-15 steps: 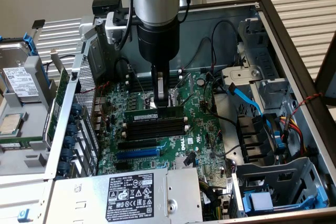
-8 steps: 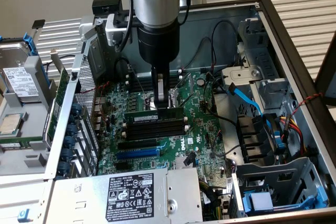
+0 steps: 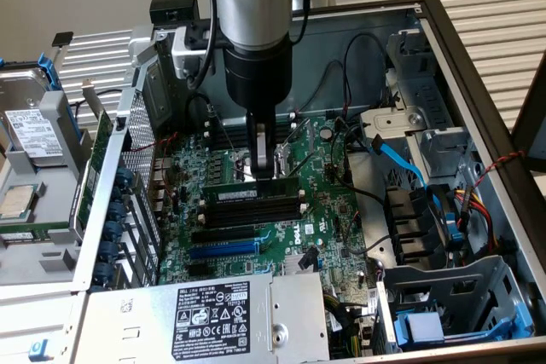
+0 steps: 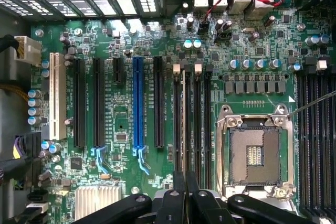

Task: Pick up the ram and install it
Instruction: 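Insert the ram into the slot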

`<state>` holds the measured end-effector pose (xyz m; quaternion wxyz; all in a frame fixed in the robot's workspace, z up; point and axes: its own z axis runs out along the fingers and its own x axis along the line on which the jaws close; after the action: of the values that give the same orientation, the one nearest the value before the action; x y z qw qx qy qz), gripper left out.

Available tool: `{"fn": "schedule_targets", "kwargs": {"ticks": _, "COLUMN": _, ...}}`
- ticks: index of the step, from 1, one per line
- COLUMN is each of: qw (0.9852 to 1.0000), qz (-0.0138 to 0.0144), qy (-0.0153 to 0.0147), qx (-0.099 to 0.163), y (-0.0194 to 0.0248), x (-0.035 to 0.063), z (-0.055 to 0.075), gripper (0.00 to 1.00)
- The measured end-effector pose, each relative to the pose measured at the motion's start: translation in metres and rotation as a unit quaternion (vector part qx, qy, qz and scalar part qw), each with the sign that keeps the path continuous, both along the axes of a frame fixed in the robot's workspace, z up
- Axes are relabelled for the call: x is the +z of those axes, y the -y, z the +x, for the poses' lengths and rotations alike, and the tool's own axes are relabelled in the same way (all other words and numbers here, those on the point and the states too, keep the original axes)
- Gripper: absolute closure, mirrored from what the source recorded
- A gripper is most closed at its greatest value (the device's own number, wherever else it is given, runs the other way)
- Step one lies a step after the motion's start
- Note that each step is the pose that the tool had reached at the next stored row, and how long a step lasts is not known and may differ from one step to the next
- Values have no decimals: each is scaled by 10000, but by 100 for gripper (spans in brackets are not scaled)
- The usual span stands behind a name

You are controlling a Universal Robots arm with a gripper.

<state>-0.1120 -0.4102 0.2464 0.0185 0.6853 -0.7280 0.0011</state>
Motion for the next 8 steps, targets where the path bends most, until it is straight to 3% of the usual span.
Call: {"fn": "schedule_targets", "kwargs": {"ticks": 8, "qw": 10000, "qz": 0, "qy": -1, "qx": 12, "y": 5, "x": -32, "z": 0, "gripper": 88}}
